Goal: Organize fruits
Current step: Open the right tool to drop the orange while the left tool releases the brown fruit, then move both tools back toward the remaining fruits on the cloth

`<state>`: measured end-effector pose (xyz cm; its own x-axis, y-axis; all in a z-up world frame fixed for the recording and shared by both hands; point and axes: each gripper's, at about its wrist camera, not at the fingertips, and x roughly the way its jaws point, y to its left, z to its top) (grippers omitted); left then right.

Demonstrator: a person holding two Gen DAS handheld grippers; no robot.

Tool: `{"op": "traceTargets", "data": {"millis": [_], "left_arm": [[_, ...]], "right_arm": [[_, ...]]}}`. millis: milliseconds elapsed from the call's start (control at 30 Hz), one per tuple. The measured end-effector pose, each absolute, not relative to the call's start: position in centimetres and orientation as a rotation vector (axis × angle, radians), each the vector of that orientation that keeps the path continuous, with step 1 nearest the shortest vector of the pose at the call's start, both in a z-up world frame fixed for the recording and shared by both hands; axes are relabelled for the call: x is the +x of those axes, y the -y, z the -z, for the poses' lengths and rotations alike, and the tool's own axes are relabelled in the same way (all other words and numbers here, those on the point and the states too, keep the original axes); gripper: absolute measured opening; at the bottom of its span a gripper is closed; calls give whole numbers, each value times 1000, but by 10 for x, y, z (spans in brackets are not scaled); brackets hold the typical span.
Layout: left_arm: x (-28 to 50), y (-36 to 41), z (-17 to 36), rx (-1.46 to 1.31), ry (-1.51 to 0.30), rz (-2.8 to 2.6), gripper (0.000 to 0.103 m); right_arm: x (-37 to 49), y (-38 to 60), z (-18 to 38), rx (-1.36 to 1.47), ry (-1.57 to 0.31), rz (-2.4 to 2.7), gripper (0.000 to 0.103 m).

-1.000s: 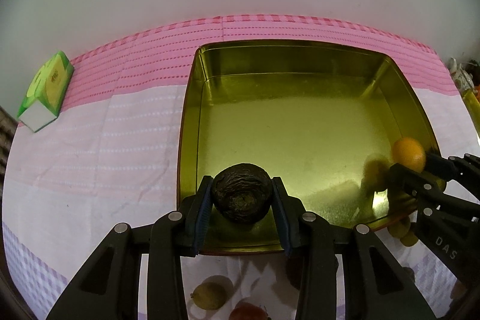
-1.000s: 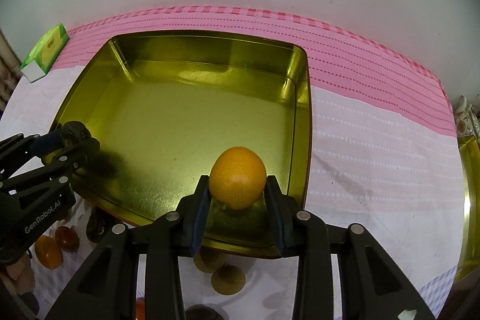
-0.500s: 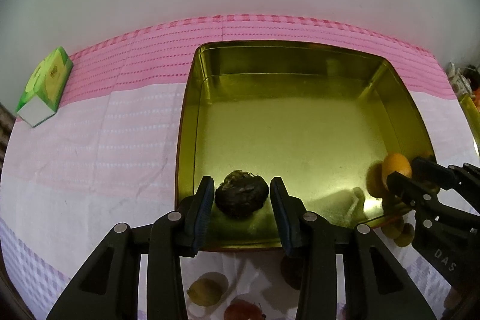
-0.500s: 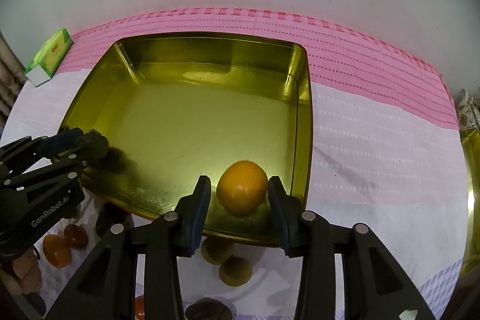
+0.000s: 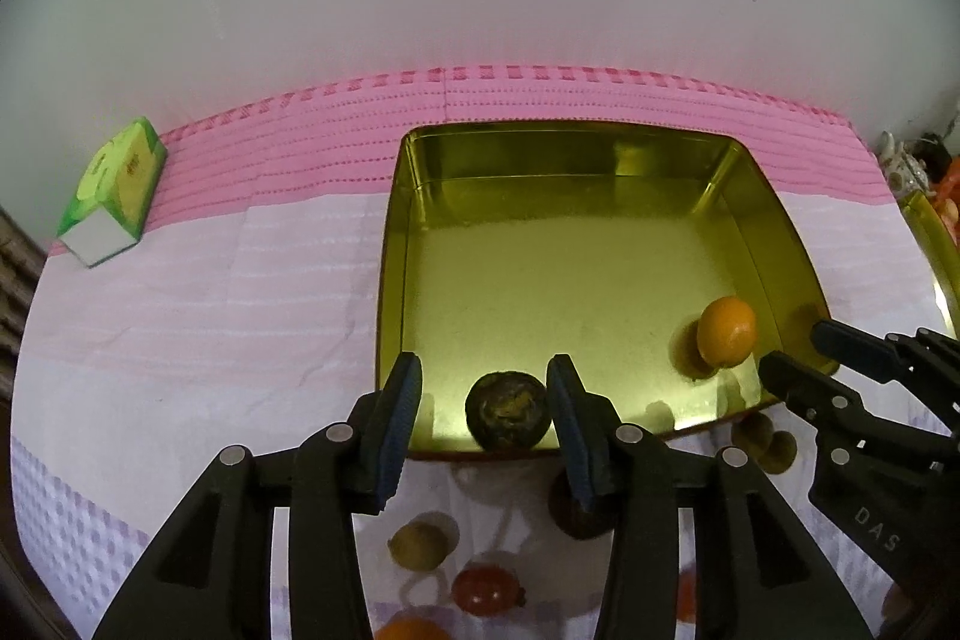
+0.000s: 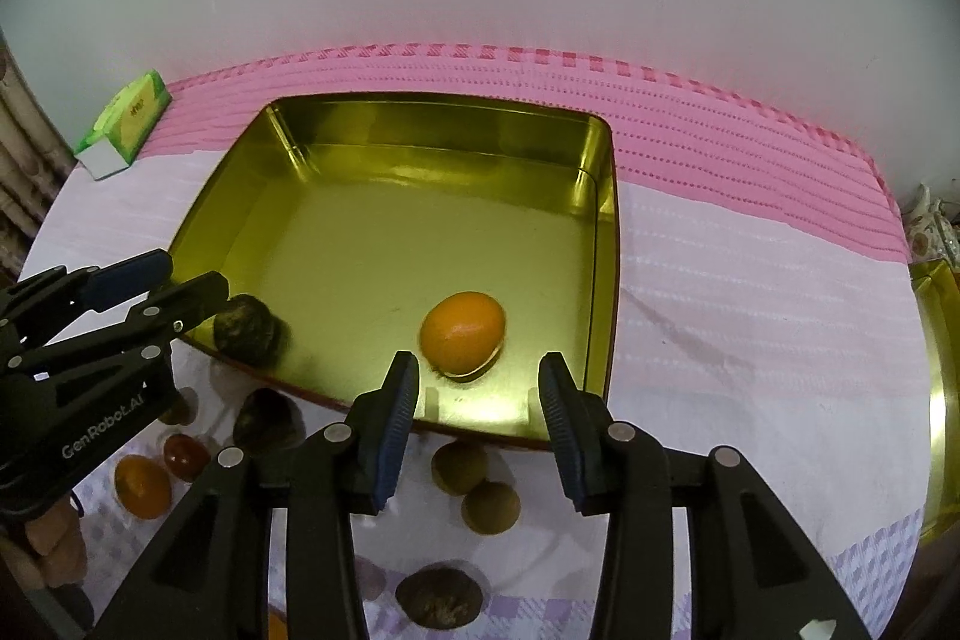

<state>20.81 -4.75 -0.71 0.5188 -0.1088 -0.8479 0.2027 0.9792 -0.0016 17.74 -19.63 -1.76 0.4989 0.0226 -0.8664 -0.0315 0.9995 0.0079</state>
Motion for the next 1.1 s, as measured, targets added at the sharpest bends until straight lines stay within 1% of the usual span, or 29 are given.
{"op": "traceTargets", "data": {"millis": [633,867,1100], "left_arm": [[154,24,-18,72,-967,158,45],[127,8,-15,68,-969,136,45],[104,-8,-1,58,-994,109,45]], "right_arm": [[128,182,-10,-20,-990,-58,39],[110,176,-12,-20,-982,-74,39],[90,176,-10,-19,-978,-71,39]]}}
